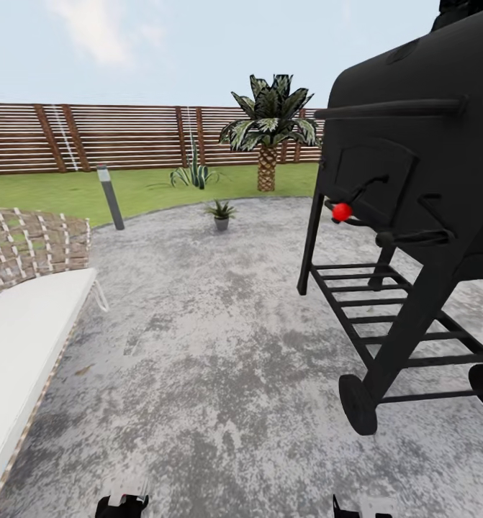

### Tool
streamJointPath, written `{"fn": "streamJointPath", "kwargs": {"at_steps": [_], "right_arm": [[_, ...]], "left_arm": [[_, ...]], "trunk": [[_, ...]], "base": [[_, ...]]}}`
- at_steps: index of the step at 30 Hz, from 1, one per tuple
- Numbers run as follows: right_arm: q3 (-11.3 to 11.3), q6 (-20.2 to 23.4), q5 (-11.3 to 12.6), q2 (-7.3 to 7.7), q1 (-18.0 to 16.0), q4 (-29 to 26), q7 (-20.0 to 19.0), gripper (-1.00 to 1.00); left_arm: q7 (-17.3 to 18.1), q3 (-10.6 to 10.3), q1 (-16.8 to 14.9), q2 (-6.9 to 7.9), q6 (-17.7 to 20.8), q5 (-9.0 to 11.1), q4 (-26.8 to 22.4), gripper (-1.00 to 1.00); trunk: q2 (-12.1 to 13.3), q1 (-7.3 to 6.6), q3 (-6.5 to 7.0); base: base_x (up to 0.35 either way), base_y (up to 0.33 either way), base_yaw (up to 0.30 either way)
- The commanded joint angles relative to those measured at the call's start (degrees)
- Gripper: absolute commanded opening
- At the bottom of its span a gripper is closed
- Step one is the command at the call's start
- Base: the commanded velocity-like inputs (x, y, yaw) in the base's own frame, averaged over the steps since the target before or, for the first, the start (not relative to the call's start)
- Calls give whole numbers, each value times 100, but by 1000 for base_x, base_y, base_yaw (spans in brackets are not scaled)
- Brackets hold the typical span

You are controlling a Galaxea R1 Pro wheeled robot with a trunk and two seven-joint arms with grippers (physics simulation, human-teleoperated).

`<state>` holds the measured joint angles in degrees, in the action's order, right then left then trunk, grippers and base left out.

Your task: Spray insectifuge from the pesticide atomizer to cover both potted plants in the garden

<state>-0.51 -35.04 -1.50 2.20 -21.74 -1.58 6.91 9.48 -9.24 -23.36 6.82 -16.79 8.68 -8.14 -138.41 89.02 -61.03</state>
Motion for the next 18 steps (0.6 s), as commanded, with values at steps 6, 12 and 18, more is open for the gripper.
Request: {"fn": "streamJointPath", "kwargs": {"at_steps": [6, 12, 18], "right_arm": [[-2, -16, -17, 0, -4, 5, 21, 100], [-2, -13, -16, 0, -4, 1, 21, 100], [-2, -16, -9, -10, -4, 0, 21, 100]], "left_arm": [[19, -43, -2, 3, -17, 62, 5, -100], [19, -43, -2, 3, -17, 63, 5, -100], [19, -43, -2, 3, -17, 63, 5, -100]], "trunk": [[-2, 2, -5], [-2, 2, -5], [-2, 2, -5]], "base": [[335, 0, 0], [335, 0, 0], [334, 0, 36]]}}
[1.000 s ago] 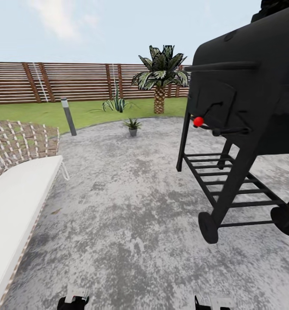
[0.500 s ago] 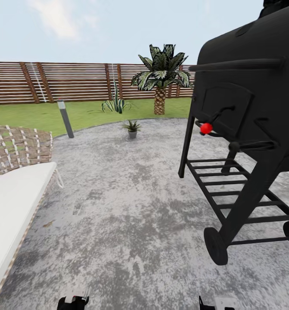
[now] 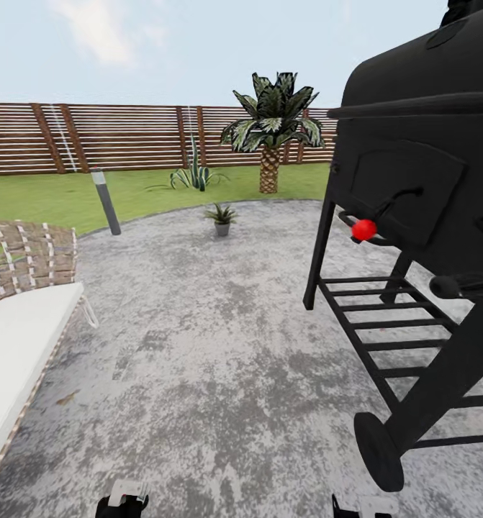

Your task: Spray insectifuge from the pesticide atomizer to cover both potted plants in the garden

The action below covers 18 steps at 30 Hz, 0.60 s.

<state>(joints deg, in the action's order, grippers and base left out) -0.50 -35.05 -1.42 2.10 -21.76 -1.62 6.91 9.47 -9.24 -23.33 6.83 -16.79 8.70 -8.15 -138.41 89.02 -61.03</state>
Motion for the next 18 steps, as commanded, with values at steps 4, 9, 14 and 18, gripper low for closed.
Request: {"fn": "streamJointPath", "kwargs": {"at_steps": [4, 9, 14, 18], "right_arm": [[-3, -15, -16, -4, -2, 3, 21, 100], [-3, -14, -19, -2, -1, 3, 21, 100], [-3, -11, -17, 0, -2, 3, 21, 100], [-3, -12, -17, 1, -2, 3, 21, 100]], "left_arm": [[20, -43, -5, 3, -17, 61, 7, -100], [20, -43, -5, 3, -17, 62, 4, -100], [20, -43, -5, 3, -17, 62, 6, -100], [20, -43, -5, 3, -17, 62, 7, -100]], "trunk": [[-2, 2, -5], [-2, 2, -5], [-2, 2, -5], [-2, 2, -5]], "base": [[334, 0, 242], [336, 0, 277], [338, 0, 232], [338, 0, 24]]}}
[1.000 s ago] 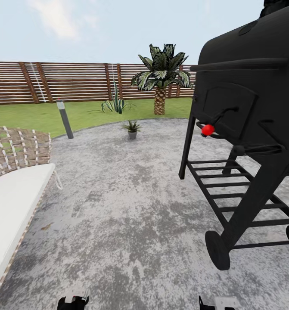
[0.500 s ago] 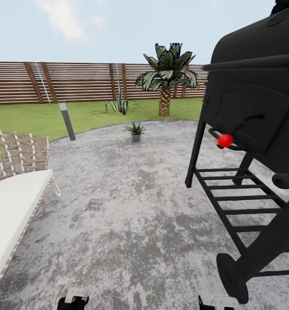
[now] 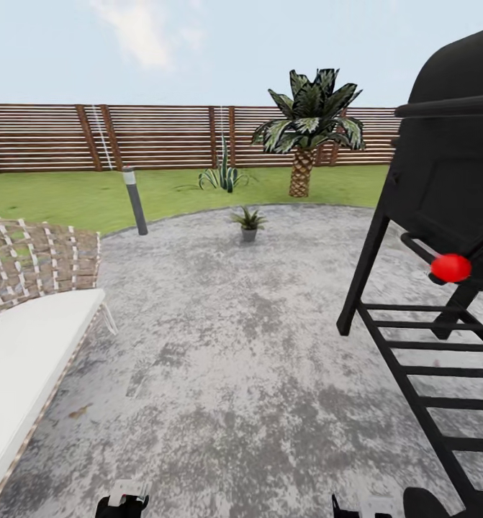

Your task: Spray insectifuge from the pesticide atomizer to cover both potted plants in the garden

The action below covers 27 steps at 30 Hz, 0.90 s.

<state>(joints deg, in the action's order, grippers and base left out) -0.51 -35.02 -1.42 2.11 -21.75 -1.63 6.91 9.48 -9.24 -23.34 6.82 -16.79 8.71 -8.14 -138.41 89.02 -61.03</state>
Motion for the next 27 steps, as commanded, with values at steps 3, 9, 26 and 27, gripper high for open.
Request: {"fn": "streamJointPath", "kwargs": {"at_steps": [3, 9, 26, 27], "right_arm": [[-2, -14, -19, 0, -2, 4, 21, 100], [-2, -15, -17, 0, -2, 4, 21, 100], [-2, -16, -18, 0, 0, 4, 21, 100], [-2, -16, -17, 0, -1, 4, 21, 100]], "left_arm": [[18, -43, -4, 3, -17, 61, 5, -100], [19, -43, -4, 3, -17, 59, 5, -100], [19, -43, -4, 3, -17, 59, 5, -100], [19, -43, -4, 3, -17, 58, 5, -100]], "trunk": [[-2, 2, -5], [-2, 2, -5], [-2, 2, -5], [-2, 2, -5]], "base": [[337, 0, 3], [337, 0, 0], [337, 0, 0], [337, 0, 0]]}}
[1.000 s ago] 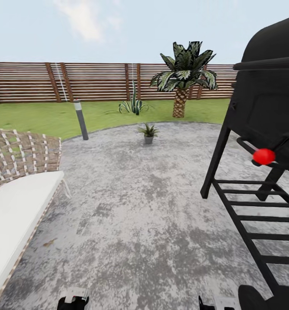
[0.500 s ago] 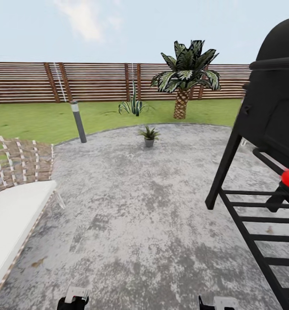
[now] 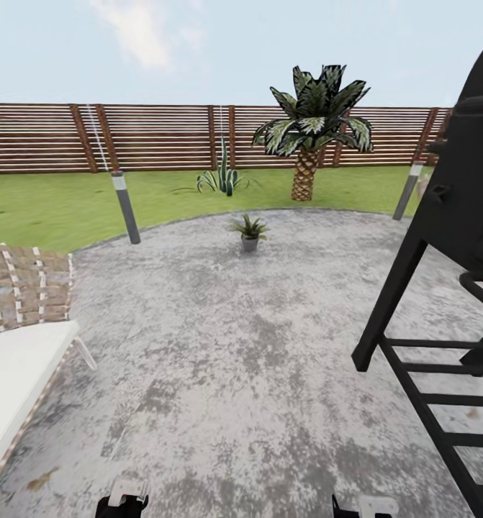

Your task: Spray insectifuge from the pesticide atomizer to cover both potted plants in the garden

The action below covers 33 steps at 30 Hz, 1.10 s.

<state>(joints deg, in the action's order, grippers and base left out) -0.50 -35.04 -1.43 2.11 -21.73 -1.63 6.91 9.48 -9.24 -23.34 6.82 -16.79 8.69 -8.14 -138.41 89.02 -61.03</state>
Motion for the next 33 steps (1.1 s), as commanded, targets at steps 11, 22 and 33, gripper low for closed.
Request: {"fn": "streamJointPath", "kwargs": {"at_steps": [11, 22, 33], "right_arm": [[-2, -15, -16, 0, -5, 4, 21, 100], [-11, -18, -24, 8, -2, 8, 29, 100], [-11, -16, -24, 8, -2, 8, 21, 100]], "left_arm": [[19, -43, -4, 3, -17, 62, 5, -100], [19, -43, -4, 3, -17, 62, 5, -100], [19, -43, -4, 3, -17, 62, 5, -100]], "trunk": [[-2, 2, -5], [-2, 2, -5], [-2, 2, -5]], "base": [[336, 6, 0], [284, 199, 0], [251, 228, 0]]}}
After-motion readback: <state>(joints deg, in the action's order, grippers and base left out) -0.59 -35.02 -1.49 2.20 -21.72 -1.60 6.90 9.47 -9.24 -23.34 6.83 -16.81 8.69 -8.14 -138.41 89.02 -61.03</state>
